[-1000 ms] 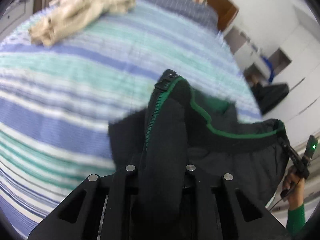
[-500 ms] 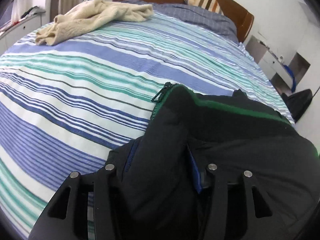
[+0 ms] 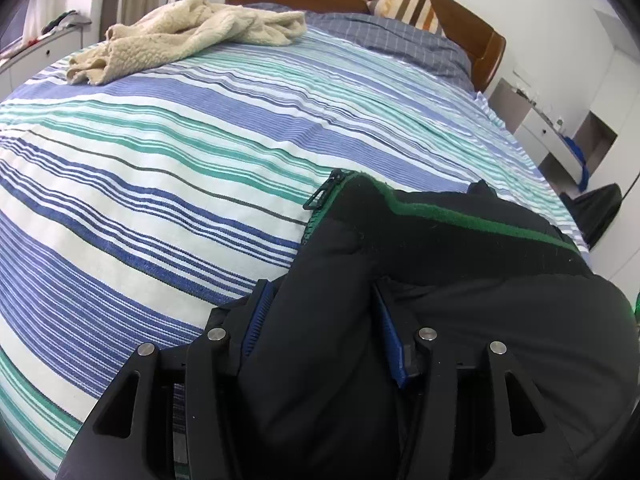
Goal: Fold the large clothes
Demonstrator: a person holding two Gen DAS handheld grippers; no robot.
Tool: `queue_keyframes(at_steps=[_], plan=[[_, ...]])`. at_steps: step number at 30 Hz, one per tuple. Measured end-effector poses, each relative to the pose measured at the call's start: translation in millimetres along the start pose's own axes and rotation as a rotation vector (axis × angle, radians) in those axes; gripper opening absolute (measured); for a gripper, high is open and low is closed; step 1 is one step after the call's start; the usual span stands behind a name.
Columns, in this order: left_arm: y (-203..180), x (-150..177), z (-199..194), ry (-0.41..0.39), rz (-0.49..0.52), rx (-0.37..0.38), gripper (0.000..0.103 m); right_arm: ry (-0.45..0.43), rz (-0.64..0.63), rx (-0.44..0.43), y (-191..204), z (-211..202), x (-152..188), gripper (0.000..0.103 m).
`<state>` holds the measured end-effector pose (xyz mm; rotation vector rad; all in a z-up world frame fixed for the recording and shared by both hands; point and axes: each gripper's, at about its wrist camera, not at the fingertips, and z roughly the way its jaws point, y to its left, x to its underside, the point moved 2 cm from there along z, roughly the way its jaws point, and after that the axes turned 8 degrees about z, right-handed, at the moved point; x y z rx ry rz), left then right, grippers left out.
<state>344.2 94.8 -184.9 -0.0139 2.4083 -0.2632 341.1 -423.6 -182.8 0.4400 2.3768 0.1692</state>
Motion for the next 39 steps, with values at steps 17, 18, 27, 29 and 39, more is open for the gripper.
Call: queue_keyframes(at_steps=[17,18,27,29,39], plan=[[0,1,0,-0.001,-0.002,0.004,0.053,0.001,0.035,-0.052,-11,4,-2,0.021],[1,2,-1,-0.001,-0.005,0.006,0.053,0.001,0.038,-0.055,-12,4,-2,0.021],[3,1,0,0.005,-0.016,0.019,0.053,0.0,0.077,-0.099,-20,6,-2,0.021],[2,1,0,0.007,-0.014,0.017,0.053,0.003,0.093,-0.116,-24,7,-2,0.021],[-8,-10,-18,0.117,0.017,-0.077,0.067,0.046,0.152,-0.174,-31,11,-6,0.027]])
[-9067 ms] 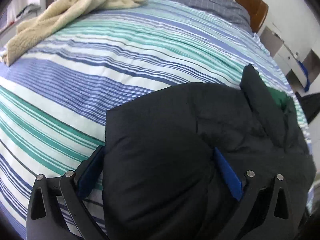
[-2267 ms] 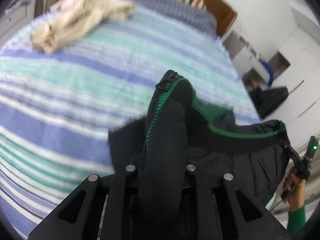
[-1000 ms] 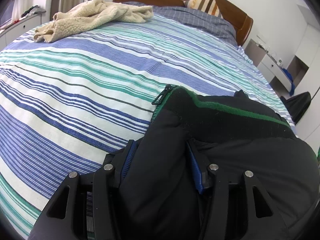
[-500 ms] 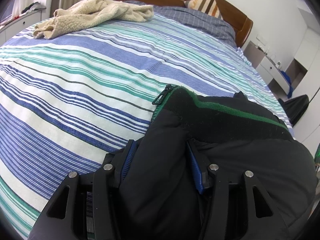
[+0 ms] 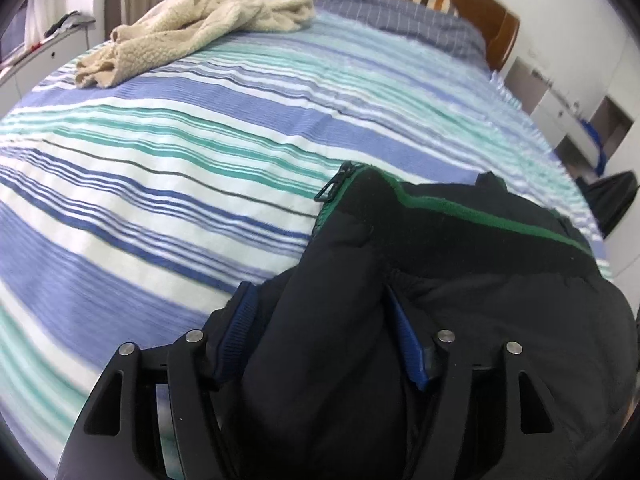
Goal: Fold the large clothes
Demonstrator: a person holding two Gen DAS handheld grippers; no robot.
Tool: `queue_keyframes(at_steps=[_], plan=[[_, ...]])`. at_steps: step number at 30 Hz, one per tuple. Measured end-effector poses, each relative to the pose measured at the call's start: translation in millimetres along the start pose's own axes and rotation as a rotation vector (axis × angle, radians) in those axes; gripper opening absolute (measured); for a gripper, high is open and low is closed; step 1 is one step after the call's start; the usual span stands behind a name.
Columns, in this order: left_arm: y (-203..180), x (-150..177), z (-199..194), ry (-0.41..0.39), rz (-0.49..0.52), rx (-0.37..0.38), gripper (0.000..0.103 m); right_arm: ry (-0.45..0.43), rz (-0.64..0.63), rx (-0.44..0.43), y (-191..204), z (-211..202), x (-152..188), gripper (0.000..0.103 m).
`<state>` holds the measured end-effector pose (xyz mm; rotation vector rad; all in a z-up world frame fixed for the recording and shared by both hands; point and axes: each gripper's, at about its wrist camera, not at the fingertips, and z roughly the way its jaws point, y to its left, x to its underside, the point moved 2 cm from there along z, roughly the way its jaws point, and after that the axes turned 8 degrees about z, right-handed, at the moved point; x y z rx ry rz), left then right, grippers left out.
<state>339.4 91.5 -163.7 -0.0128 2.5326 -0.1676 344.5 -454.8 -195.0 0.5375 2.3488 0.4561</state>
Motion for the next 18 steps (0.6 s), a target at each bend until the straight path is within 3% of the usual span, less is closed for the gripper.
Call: queue_keyframes(at_steps=[3,5,7,9,11,13,15,18], plan=[[-6,0,-48,-0.046,-0.006,0.063,0.071,0.072,0.039,-0.039,-5,-2,-10,0.033],[-18,-2,-86,-0.108,0.052,0.086,0.083,0.112,0.016,-0.024,-2,-15,-17,0.039],[-39,-4,-119,-0.176,0.132,0.102,0.092,0.066,-0.019,-0.029,5,-41,-23,0.04],[-63,-9,-132,-0.189,0.178,0.164,0.094,0.005,-0.034,-0.055,13,-70,-27,0.04],[-93,-14,-124,-0.14,0.204,0.258,0.095,-0.053,-0.058,-0.122,28,-104,-23,0.04],[-120,-15,-108,-0.094,0.225,0.299,0.095,-0.055,-0.102,-0.17,41,-118,-14,0.041],[-150,-15,-84,-0.054,0.272,0.299,0.095,-0.029,-0.151,-0.196,53,-121,1,0.042],[-173,-12,-39,0.028,0.267,0.259,0.095,0.006,-0.204,-0.151,51,-108,24,0.042]])
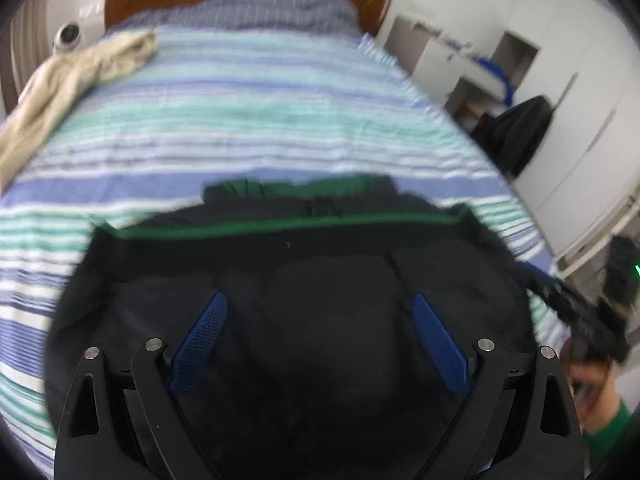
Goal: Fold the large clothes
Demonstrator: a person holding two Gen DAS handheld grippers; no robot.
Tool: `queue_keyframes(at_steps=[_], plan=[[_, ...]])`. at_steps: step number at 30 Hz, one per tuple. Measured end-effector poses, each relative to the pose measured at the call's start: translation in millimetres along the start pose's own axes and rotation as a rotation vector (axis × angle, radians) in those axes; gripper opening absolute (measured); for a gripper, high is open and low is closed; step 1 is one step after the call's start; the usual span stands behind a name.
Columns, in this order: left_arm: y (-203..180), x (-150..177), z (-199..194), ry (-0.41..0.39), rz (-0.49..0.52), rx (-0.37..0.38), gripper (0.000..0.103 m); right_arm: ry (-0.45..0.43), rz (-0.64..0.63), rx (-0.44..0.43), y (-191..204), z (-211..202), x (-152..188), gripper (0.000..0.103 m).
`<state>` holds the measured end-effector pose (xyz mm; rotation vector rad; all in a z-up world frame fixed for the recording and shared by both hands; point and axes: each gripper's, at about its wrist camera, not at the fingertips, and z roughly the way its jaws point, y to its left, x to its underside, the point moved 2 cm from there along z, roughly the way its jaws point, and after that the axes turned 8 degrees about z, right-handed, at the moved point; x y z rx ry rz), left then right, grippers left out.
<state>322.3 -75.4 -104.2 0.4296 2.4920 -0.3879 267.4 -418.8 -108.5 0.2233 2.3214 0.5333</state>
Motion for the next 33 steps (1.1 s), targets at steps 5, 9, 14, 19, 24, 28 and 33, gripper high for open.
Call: queue_keyframes(at_steps=[5,9,14,19,24,28,33], plan=[[-3,14,47,0.04,0.039,-0.044,0.1,0.101,0.134,-0.059,-39,31,24,0.042],[0,19,60,0.042,0.032,-0.04,0.101,0.085,0.162,-0.072,-43,40,24,0.042],[-2,18,54,0.059,0.044,-0.053,0.1,0.042,0.151,-0.055,-39,44,33,0.042],[-15,30,7,0.032,0.071,0.02,0.098,0.03,0.154,-0.067,-45,37,40,0.041],[-16,59,19,0.016,0.113,-0.001,0.099,0.024,0.145,-0.062,-43,41,37,0.041],[-14,58,33,0.025,0.125,-0.014,0.101,0.028,0.142,-0.052,-41,41,36,0.041],[-22,53,30,0.062,0.14,-0.055,0.099,0.032,0.124,-0.025,-37,42,35,0.041]])
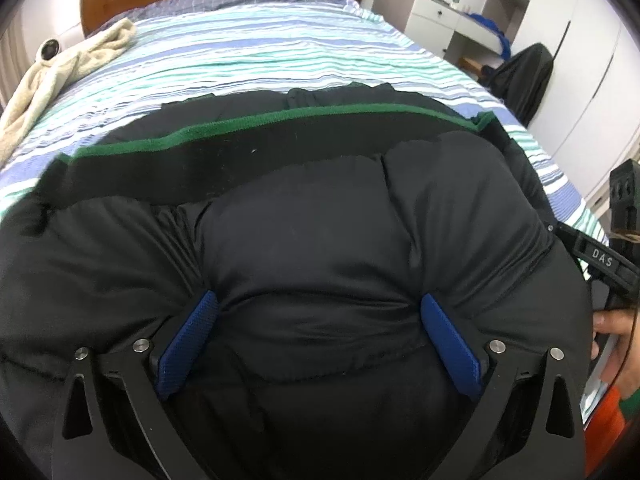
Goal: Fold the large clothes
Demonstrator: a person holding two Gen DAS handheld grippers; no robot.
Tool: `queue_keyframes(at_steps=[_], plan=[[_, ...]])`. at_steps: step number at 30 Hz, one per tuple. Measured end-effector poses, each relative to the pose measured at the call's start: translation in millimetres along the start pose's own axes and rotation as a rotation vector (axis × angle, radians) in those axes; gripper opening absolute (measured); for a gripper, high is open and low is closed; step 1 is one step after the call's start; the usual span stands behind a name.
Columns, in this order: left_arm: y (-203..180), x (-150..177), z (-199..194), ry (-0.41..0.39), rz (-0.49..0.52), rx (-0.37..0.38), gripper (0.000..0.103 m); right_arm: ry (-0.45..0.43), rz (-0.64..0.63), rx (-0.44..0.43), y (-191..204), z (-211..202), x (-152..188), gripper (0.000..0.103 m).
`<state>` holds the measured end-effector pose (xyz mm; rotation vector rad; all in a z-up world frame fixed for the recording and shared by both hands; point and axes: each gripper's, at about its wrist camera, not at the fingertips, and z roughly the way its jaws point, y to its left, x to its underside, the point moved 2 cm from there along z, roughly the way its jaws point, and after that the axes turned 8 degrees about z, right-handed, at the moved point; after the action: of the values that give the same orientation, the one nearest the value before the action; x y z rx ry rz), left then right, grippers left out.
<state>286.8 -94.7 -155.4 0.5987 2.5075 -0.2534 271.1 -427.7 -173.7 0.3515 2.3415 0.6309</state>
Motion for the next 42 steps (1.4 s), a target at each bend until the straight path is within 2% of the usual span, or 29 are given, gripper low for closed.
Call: queue_keyframes(at_steps=[2,6,10,12,14,17,20,24,27,34,38,40,42], plan=[[-7,0,-15,0.012,0.004,-0.01,0.094,-0.011,-0.022,0.027,5,-9,0,0.042],[-24,22,-42,-0.047,0.025,0.012,0.094,-0.082,-0.043,0.038,19,-56,17,0.043],[-19,41,-23,-0.072,0.014,0.02,0.096,-0.169,-0.126,-0.014,42,-117,64,0.044],[-22,42,-15,-0.077,0.032,-0.004,0.096,-0.193,-0.147,-0.008,46,-136,92,0.054],[-23,42,-11,-0.078,0.046,-0.021,0.097,-0.206,-0.134,0.016,42,-145,118,0.055],[-24,42,-13,-0.078,0.047,-0.024,0.097,-0.202,-0.08,0.026,33,-145,142,0.055],[-27,43,-28,-0.07,0.04,-0.039,0.092,-0.114,-0.07,0.033,28,-127,152,0.055],[-40,56,-53,-0.103,0.011,0.014,0.092,-0.134,-0.104,0.039,30,-126,150,0.055],[-48,69,-45,-0.109,0.047,-0.02,0.093,-0.128,-0.107,0.035,30,-120,152,0.055],[-40,72,-26,-0.118,0.04,-0.015,0.093,-0.1,-0.147,0.066,24,-104,159,0.055],[-47,70,-43,-0.091,0.028,-0.033,0.09,-0.101,-0.144,0.07,23,-104,162,0.055],[-53,78,-58,-0.101,0.022,-0.018,0.09,-0.101,-0.138,0.067,24,-104,161,0.055],[-59,89,-63,-0.1,0.038,-0.036,0.09,-0.103,-0.132,0.063,25,-105,161,0.055]])
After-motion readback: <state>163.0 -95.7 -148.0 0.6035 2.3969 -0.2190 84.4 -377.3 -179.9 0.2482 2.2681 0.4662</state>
